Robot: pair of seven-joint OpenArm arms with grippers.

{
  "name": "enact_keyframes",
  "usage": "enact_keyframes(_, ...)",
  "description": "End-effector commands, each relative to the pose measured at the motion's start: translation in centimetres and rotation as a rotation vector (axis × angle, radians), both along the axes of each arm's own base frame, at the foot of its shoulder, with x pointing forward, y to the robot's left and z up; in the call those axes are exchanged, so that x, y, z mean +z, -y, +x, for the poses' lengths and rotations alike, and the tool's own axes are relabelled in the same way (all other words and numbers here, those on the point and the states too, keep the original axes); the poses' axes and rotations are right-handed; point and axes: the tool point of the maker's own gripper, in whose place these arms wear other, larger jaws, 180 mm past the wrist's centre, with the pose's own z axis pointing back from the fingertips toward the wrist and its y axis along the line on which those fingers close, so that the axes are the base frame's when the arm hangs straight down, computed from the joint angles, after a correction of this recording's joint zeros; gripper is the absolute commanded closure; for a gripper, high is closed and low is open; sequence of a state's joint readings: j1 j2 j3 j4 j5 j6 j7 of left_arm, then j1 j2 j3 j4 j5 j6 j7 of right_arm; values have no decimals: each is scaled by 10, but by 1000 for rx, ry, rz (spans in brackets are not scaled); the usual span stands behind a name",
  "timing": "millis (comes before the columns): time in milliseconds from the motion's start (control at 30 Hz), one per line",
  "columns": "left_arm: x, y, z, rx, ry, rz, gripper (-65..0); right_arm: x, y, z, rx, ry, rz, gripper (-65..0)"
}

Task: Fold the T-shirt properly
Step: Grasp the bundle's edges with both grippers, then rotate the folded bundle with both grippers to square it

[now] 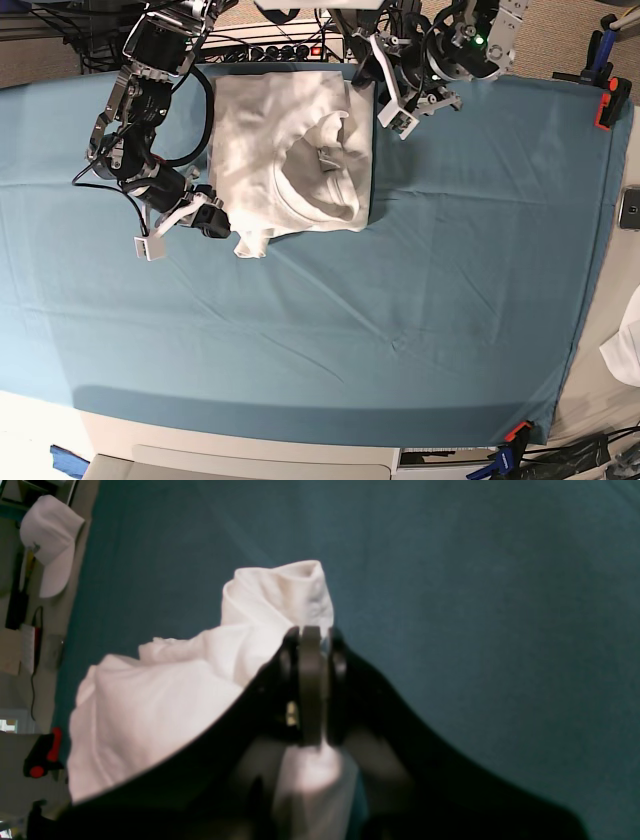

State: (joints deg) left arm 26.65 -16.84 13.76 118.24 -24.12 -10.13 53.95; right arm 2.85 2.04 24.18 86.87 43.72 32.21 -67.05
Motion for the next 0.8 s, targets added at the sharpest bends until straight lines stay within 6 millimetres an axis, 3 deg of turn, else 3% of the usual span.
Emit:
enact_keyframes(0,8,4,3,-1,23,-28,-301,15,2,10,-1,56,4,0)
enact_keyframes(133,12,11,0,-37,25,-67,-295,15,1,10,-1,57,4,0)
enact_keyframes(200,17,17,0,-32,26,-108,-253,15,2,10,-2,58,5,0)
enact_keyframes(400,28,29,13,0,67,-165,0,15,1,10,-2,59,5,0)
enact_keyframes(600,32,23,33,-5,135,-117,0,11,1,6,7,43,2,0)
enact_keyframes(767,28,6,50,50,166,-36,0,1,0,-5,20,0,-3,0)
